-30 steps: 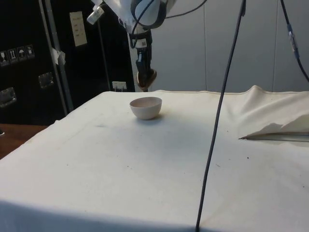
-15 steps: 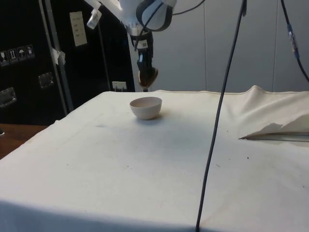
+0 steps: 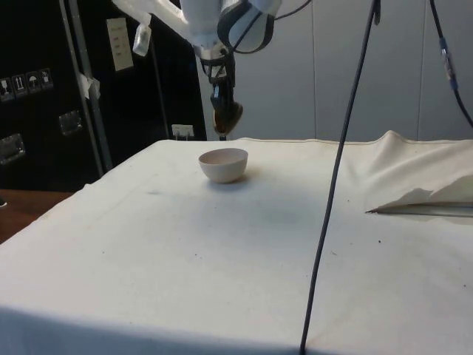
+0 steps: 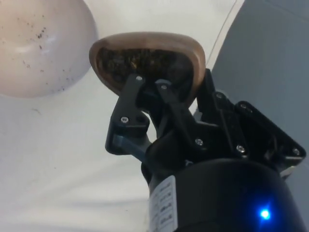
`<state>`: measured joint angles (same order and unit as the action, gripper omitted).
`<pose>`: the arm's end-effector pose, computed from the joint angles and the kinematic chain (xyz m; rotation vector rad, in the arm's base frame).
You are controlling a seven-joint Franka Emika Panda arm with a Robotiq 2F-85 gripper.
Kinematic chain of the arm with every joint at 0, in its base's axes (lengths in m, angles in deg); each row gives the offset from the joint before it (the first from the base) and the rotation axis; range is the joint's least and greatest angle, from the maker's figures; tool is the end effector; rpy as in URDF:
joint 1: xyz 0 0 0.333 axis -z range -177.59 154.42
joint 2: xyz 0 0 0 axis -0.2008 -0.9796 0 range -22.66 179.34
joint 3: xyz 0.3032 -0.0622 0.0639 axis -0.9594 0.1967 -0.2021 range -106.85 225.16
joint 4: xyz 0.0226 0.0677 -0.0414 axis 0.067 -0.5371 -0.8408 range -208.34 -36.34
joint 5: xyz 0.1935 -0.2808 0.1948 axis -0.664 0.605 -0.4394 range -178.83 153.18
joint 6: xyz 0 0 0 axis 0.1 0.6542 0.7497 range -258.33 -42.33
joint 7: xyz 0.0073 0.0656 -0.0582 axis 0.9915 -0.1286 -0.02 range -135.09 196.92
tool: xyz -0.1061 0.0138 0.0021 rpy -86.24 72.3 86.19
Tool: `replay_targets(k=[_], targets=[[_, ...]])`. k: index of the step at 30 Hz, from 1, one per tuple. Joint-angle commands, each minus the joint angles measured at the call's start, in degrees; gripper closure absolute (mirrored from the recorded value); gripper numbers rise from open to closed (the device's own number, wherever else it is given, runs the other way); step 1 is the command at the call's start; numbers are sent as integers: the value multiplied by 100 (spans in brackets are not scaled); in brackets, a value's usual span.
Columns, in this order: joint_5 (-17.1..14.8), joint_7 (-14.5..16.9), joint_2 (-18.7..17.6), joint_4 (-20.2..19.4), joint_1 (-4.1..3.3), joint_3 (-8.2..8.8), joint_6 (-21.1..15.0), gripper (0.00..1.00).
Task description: Pour the coffee beans from the cup into the bowl.
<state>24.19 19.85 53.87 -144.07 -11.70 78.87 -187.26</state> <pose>0.6016 -0.1968 0.2850 2.5817 0.0143 0.1102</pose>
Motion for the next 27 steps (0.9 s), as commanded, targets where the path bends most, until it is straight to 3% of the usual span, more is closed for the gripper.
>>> replay_targets(k=[1,8,9,10,13,17,18,19,27], targets=[[166,-143,29,-52,-80,63,-34,99],[670,-573,52,-189,-149,11,6,99],[533,-464,17,-149,-80,-46,11,99],[739,-630,52,-206,-160,0,11,99],[1026,-837,57,-252,-178,-17,34,99],[1335,-1008,63,-264,-189,-23,103,99],[1232,-940,34,-246,-138,-74,92,99],[1392,-1043,63,-264,-195,-23,115,99],[1868,-1358,80,-264,-252,-57,304,99]])
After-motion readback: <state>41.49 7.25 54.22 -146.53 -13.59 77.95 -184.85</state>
